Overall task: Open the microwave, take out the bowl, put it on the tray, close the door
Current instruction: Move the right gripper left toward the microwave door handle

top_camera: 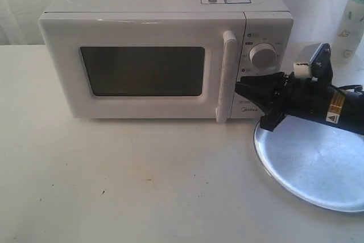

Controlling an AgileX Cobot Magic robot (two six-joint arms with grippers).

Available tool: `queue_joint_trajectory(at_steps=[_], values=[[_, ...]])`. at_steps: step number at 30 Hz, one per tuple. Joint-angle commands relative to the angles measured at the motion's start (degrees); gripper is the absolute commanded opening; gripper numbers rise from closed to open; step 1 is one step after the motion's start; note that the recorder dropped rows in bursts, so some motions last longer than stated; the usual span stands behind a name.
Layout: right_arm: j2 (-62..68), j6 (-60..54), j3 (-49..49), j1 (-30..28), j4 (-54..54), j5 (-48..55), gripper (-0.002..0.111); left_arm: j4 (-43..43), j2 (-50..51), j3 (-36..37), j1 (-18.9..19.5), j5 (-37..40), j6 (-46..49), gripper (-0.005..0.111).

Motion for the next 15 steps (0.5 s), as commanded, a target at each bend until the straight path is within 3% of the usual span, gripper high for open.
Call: queue_joint_trajectory(at_steps=[1,4,10,15], values=[[0.12,-2.39,-1.65,1.48,2.49,2.42,0.024,-0.45,-0.12,-0.16,-0.26,0.14,0.00,0.000],[0.12,-3.30,-2.62,2.55,2.64,6.58,0.034,-0.45,-0.12,-0.16,-0.26,0.14,0.00,0.000],[0.12,-3.30,-3.35,5.26,4.62,7.31,0.068,-0.45,-0.12,-0.16,-0.26,0.14,0.00,0.000],[0.12,-3.37,-3.35,7.01,7.96,7.41,0.063,-0.45,-0.12,-0.16,-0.26,0.14,0.00,0.000]])
